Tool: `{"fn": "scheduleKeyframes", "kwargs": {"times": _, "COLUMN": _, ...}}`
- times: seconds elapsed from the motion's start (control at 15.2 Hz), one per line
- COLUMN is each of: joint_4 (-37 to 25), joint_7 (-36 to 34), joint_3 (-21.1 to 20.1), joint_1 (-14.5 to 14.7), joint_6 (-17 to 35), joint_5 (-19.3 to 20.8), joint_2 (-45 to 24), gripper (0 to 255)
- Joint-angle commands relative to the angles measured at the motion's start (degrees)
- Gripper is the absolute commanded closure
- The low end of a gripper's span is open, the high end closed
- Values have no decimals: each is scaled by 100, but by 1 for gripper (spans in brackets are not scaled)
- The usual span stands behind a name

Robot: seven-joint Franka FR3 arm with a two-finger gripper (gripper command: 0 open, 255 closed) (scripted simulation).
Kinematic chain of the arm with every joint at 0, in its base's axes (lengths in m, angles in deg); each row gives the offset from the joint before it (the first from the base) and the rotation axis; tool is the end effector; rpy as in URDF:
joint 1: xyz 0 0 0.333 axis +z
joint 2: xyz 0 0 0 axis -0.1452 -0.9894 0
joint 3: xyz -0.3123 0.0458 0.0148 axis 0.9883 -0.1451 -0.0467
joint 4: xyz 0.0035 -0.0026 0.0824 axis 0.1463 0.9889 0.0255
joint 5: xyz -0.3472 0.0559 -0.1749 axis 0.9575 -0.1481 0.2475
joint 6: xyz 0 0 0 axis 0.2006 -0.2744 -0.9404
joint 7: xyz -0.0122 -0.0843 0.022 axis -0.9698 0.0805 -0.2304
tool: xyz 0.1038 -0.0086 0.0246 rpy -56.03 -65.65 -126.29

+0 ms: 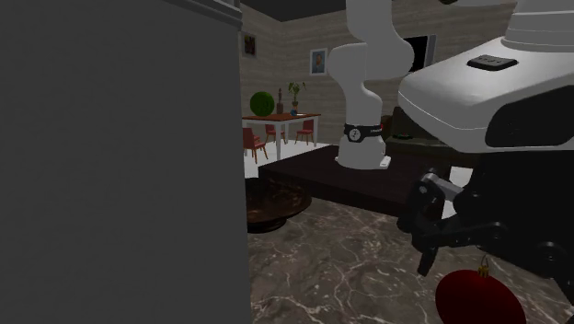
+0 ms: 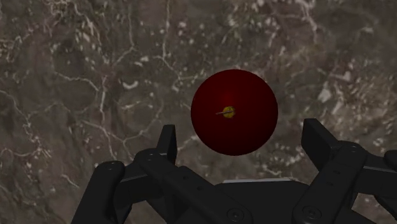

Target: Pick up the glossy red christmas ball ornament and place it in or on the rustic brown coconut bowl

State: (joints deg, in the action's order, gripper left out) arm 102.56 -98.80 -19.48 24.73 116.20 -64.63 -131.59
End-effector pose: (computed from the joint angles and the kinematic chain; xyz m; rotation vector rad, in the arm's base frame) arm 0.5864 0.3499 0.2088 2.9996 -0.2088 -0.3878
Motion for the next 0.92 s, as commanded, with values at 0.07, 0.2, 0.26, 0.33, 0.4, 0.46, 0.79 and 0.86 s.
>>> {"fn": "scheduleKeyframes", "kwargs": {"times": 0.07, "joint_4": 109, "joint_7": -16, "joint_3": 16, "joint_1": 3, "joint_6": 171, "joint_5": 22, "joint_2": -62, "gripper": 0}}
{"fn": "scheduleKeyframes", "kwargs": {"times": 0.2, "joint_4": 107, "joint_7": -16, "joint_3": 16, "joint_1": 3, "joint_6": 171, "joint_5": 23, "joint_2": -63, "gripper": 0}}
{"fn": "scheduleKeyframes", "kwargs": {"times": 0.26, "joint_4": 107, "joint_7": -16, "joint_3": 16, "joint_1": 3, "joint_6": 171, "joint_5": 23, "joint_2": -63, "gripper": 0}}
{"fn": "scheduleKeyframes", "kwargs": {"times": 0.33, "joint_4": 107, "joint_7": -16, "joint_3": 16, "joint_1": 3, "joint_6": 171, "joint_5": 23, "joint_2": -63, "gripper": 0}}
{"fn": "scheduleKeyframes", "kwargs": {"times": 0.4, "joint_4": 107, "joint_7": -16, "joint_3": 16, "joint_1": 3, "joint_6": 171, "joint_5": 23, "joint_2": -63, "gripper": 0}}
{"fn": "scheduleKeyframes", "kwargs": {"times": 0.46, "joint_4": 107, "joint_7": -16, "joint_3": 16, "joint_1": 3, "joint_6": 171, "joint_5": 23, "joint_2": -63, "gripper": 0}}
{"fn": "scheduleKeyframes", "kwargs": {"times": 0.79, "joint_4": 106, "joint_7": -16, "joint_3": 16, "joint_1": 3, "joint_6": 170, "joint_5": 22, "joint_2": -63, "gripper": 255}}
{"fn": "scheduleKeyframes", "kwargs": {"times": 0.86, "joint_4": 107, "joint_7": -16, "joint_3": 16, "joint_1": 3, "joint_6": 170, "joint_5": 22, "joint_2": -63, "gripper": 255}}
